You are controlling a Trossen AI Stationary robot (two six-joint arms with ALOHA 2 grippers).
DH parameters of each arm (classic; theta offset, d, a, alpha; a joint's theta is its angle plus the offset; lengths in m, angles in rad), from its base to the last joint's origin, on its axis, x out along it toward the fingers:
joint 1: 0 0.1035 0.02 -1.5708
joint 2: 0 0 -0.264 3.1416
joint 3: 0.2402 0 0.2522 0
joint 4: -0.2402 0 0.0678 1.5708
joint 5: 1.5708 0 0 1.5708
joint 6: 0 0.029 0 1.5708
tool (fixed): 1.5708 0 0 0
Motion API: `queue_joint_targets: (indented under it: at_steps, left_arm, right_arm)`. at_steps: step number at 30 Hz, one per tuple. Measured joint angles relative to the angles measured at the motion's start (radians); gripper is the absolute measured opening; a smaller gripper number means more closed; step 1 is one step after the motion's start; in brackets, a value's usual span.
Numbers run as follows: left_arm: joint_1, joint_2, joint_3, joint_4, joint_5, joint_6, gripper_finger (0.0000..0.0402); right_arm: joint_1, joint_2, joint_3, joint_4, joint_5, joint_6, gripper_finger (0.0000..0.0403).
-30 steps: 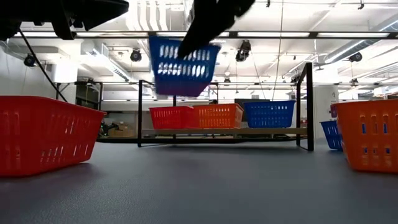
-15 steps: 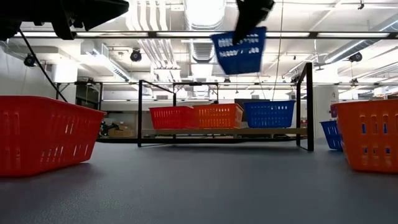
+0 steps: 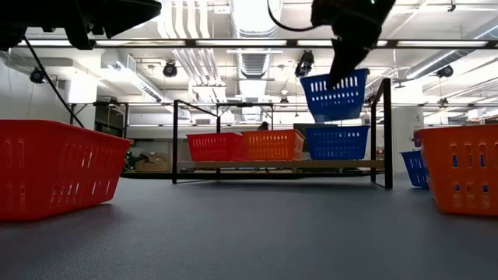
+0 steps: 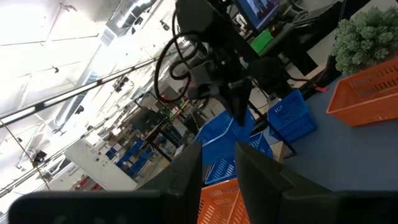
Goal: Stack baskets on shelf by color
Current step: Stack the left blue bin on top of the blue bin on the shelf
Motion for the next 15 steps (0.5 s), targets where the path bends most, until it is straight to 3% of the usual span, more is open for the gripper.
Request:
queue_joint_targets:
  at_steps: [7,15]
  left_arm:
    - [0.000,0.000,0.000,0.000,0.000,0.000,0.0079]
    - [0.000,0.000,0.000,0.000,0.000,0.000,0.0079]
  right_arm:
    - [-0.035,-0.064,-0.140,0.137,-0.033,-0.057,0.0009]
    - [-0.065,-0.064,-0.195,0.208,-0.042,-0.109,0.0009]
